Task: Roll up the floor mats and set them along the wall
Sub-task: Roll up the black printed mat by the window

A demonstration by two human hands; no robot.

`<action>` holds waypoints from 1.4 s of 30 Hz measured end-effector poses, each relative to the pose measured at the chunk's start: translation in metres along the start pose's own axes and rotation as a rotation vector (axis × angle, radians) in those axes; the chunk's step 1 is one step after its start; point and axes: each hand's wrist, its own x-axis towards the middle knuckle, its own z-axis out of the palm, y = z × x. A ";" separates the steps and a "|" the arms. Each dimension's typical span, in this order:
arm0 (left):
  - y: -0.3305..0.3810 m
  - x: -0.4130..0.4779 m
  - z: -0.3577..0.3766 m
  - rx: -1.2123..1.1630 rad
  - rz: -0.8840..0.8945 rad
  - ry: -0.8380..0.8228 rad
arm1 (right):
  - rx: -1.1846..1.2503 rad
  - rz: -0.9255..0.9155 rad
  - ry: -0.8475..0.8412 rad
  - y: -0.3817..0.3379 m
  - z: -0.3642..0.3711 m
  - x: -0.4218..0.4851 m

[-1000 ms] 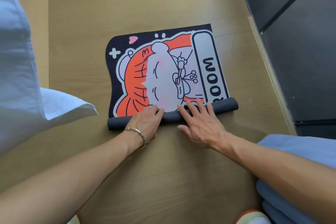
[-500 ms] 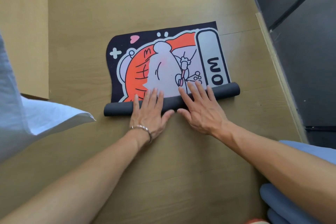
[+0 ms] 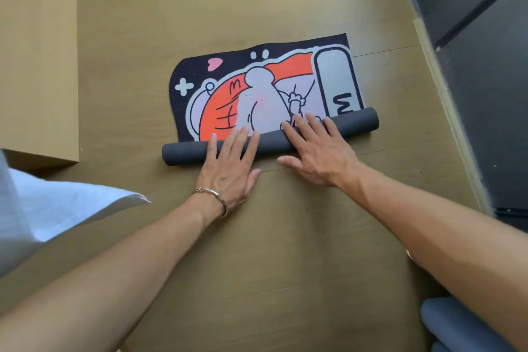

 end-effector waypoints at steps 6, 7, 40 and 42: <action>-0.004 0.026 -0.007 -0.002 -0.021 -0.129 | -0.083 0.015 0.060 -0.002 -0.002 0.012; -0.005 0.029 -0.010 -0.002 -0.022 -0.128 | -0.092 0.017 0.083 -0.002 -0.004 0.013; 0.039 -0.089 0.019 -0.006 0.276 -0.127 | -0.069 -0.018 -0.101 -0.029 0.034 -0.065; 0.032 -0.071 0.017 0.009 0.261 -0.175 | -0.035 -0.017 -0.064 -0.027 0.028 -0.064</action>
